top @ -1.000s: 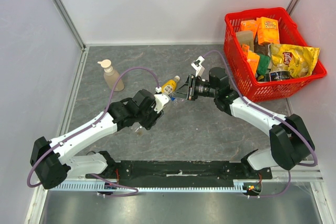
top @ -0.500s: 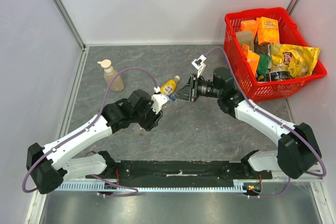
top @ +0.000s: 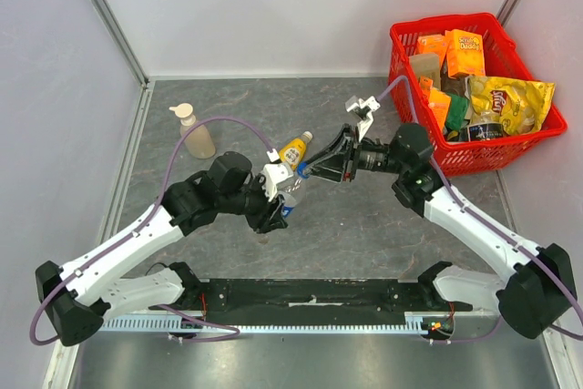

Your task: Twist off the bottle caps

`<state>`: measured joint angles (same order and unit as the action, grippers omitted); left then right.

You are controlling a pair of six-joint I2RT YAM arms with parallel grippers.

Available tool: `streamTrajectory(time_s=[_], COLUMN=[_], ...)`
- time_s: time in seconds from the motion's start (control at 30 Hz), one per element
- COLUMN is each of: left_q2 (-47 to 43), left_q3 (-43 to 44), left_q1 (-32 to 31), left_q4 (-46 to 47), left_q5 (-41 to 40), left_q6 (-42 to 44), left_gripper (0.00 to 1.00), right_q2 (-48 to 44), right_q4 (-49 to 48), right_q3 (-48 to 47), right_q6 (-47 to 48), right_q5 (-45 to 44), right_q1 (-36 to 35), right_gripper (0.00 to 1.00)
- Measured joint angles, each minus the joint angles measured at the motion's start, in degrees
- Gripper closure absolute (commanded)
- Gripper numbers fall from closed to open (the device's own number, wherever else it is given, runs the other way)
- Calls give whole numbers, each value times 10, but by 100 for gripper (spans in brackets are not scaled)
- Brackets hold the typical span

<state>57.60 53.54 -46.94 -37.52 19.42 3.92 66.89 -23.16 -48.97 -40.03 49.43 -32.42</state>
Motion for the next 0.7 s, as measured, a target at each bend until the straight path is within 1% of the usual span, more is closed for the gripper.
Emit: streamTrajectory(time_s=[0.13, 0.37, 0.7], left_q2=[-9, -16, -22], left_q3=[1, 10, 12], left_q1=[0, -2, -8], left_q4=[14, 25, 24], left_q5=[80, 199, 303], left_q6=[0, 5, 14], left_gripper=[81, 82, 82], right_q2=[-20, -52, -75], right_q4=[-57, -111, -146], right_q3=[8, 8, 8], right_q6=[-9, -13, -9], right_q5=[37, 88, 133], right_q1=[-4, -17, -37], right_gripper=[100, 100, 100])
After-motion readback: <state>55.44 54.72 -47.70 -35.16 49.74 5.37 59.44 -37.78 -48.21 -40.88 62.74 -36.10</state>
